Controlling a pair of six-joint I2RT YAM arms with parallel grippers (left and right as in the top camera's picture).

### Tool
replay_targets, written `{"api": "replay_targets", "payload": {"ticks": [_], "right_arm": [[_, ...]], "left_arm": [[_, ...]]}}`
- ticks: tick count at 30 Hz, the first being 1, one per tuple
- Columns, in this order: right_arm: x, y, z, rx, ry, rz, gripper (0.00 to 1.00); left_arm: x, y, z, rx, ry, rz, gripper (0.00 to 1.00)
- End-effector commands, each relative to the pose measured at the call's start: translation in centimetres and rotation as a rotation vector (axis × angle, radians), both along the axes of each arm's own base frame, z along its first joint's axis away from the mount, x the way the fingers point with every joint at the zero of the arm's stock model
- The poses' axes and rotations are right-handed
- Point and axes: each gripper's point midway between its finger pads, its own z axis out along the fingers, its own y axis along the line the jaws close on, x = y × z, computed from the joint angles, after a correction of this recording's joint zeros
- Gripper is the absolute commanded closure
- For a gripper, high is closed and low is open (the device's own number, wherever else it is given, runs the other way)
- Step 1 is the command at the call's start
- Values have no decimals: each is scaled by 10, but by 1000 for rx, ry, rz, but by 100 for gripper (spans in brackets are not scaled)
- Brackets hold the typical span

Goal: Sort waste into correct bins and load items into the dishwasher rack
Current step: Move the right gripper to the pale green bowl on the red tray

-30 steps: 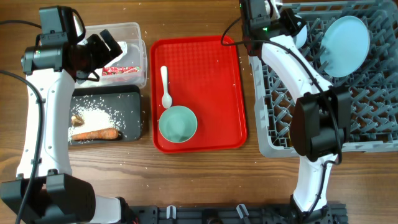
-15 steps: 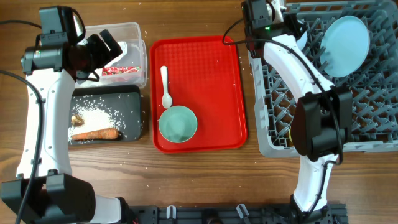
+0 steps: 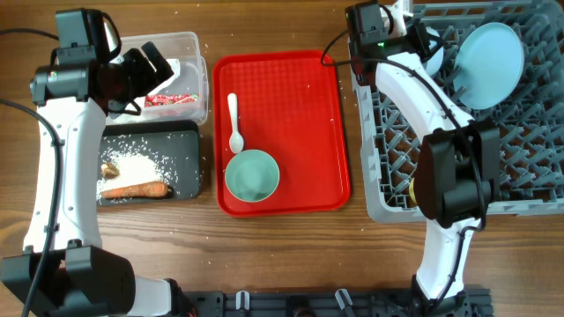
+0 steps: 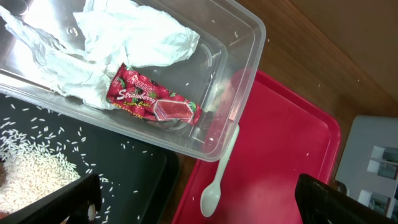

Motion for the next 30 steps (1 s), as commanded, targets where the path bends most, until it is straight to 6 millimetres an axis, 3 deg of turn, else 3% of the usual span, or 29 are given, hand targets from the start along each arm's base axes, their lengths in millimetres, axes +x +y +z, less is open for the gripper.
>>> {"api": "replay_targets", "payload": {"ticks": [1,5,9,11,13,16,19,24,27,29,30], "right_arm": [[-3,5,-25,-6,64,15,96],[-3,30,-24,-49,147,90,93],[-3,63,-24,-81,195,169,55],[-4,72,-24,-82,194,187,50],[-4,76,-24,-83,192,195,35],[-5,77,-22,-80,187,198,27],[-3,97,-23,-2,173,268,17],[-3,152,-50,351,148,431,11],[-19,185,-40,498,150,498,14],[-52,244,-34,772,196,610,19],[-88,299,-40,1042,340,732,23]], "left_arm": [[1,1,8,-9,-22,7,0],[1,1,8,-9,-22,7,0],[1,1,8,-9,-23,7,0],[1,1,8,-9,-23,7,0],[1,1,8,-9,-23,8,0],[1,1,8,-9,-23,8,0],[1,1,8,-9,-23,8,0],[1,1,8,-9,-23,8,0],[2,1,8,-8,-23,8,0],[2,1,8,-8,-23,8,0],[1,1,8,-8,-23,8,0]]}}
